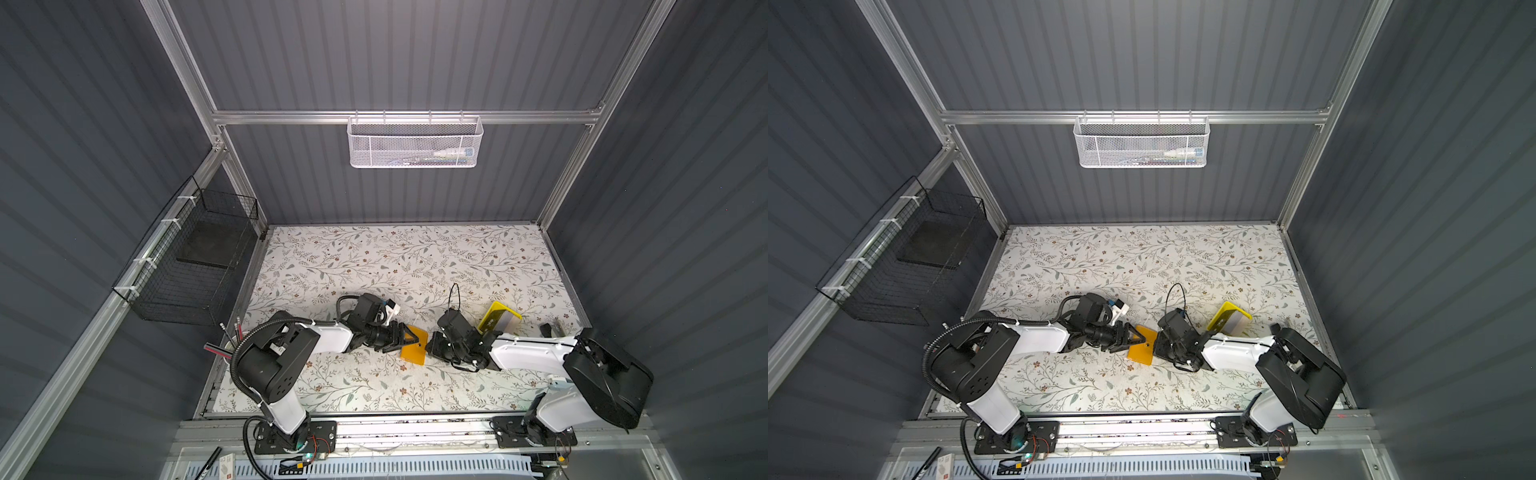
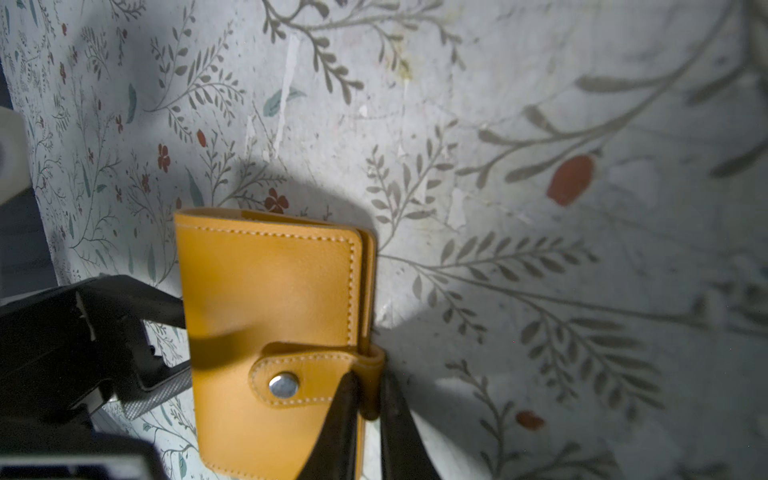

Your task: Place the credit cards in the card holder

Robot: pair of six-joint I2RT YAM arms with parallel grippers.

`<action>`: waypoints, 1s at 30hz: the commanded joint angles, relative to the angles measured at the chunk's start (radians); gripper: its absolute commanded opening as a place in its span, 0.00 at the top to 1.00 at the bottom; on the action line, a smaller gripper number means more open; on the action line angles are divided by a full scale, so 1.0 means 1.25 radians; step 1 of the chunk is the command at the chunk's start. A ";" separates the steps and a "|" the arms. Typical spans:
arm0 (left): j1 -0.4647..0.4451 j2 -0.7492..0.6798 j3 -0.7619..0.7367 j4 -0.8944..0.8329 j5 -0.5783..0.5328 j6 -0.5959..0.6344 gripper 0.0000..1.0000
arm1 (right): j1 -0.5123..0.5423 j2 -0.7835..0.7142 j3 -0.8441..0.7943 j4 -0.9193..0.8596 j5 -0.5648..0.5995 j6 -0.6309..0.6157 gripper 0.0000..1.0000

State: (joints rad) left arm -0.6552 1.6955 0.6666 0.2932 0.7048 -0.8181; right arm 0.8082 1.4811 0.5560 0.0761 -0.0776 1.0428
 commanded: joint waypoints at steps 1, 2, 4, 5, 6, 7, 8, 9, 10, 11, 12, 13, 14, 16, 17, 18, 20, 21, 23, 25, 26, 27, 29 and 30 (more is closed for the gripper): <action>-0.007 0.009 0.015 0.016 0.025 -0.005 0.44 | 0.003 0.023 -0.013 -0.089 0.038 -0.009 0.86; -0.007 0.009 0.016 0.015 0.025 -0.006 0.46 | 0.003 0.024 -0.014 -0.090 0.040 -0.009 0.86; -0.008 0.009 0.018 0.017 0.028 -0.008 0.48 | 0.003 0.025 -0.013 -0.093 0.042 -0.010 0.86; -0.008 0.008 0.021 0.017 0.030 -0.009 0.48 | 0.003 0.027 -0.012 -0.095 0.043 -0.011 0.86; -0.008 0.008 0.021 0.017 0.031 -0.009 0.49 | 0.003 0.027 -0.011 -0.096 0.042 -0.013 0.86; -0.008 0.008 0.024 0.017 0.033 -0.009 0.50 | 0.003 0.029 -0.011 -0.097 0.044 -0.014 0.86; -0.008 0.009 0.026 0.015 0.034 -0.008 0.51 | 0.003 0.029 -0.011 -0.099 0.045 -0.014 0.86; -0.008 0.009 0.027 0.017 0.036 -0.008 0.53 | 0.004 0.030 -0.010 -0.099 0.046 -0.014 0.86; -0.008 0.009 0.028 0.017 0.037 -0.008 0.54 | 0.004 0.030 -0.011 -0.099 0.047 -0.015 0.86; -0.008 0.010 0.031 0.017 0.039 -0.009 0.57 | 0.004 0.028 -0.011 -0.099 0.047 -0.016 0.86; -0.008 0.009 0.031 0.016 0.040 -0.009 0.58 | 0.004 0.029 -0.011 -0.101 0.049 -0.016 0.86; -0.008 0.008 0.032 0.014 0.040 -0.009 0.59 | 0.004 0.029 -0.010 -0.101 0.049 -0.016 0.86; -0.008 0.007 0.034 0.014 0.040 -0.009 0.61 | 0.004 0.028 -0.011 -0.101 0.050 -0.017 0.86; -0.008 0.009 0.036 0.010 0.040 -0.006 0.63 | 0.005 0.028 -0.011 -0.101 0.051 -0.018 0.86; -0.008 0.010 0.037 0.008 0.040 -0.007 0.65 | 0.004 0.028 -0.010 -0.101 0.050 -0.019 0.86; -0.008 0.013 0.038 0.008 0.040 -0.007 0.67 | 0.005 0.028 -0.010 -0.101 0.051 -0.019 0.86; -0.008 0.017 0.040 0.007 0.039 -0.007 0.70 | 0.005 0.026 -0.009 -0.100 0.051 -0.020 0.86; -0.008 0.016 0.041 0.004 0.035 -0.007 0.72 | 0.005 0.024 -0.010 -0.100 0.051 -0.021 0.86; -0.008 0.017 0.044 -0.007 0.029 0.000 0.75 | 0.005 0.019 -0.009 -0.100 0.052 -0.022 0.85; -0.009 0.014 0.047 -0.025 0.021 0.009 0.78 | 0.005 0.009 -0.007 -0.103 0.052 -0.024 0.84; -0.010 0.012 0.050 -0.032 0.017 0.014 0.79 | 0.006 0.000 -0.004 -0.104 0.052 -0.028 0.84; -0.011 0.009 0.051 -0.038 0.012 0.018 0.81 | 0.007 -0.009 -0.003 -0.104 0.052 -0.029 0.83; -0.012 0.003 0.051 -0.045 0.002 0.023 0.83 | 0.007 -0.028 0.001 -0.107 0.052 -0.035 0.80; -0.013 -0.002 0.052 -0.051 -0.004 0.026 0.84 | 0.007 -0.041 0.003 -0.110 0.051 -0.037 0.79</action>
State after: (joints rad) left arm -0.6609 1.7004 0.7025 0.2638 0.7139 -0.8177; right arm 0.8127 1.4548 0.5594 0.0235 -0.0444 1.0191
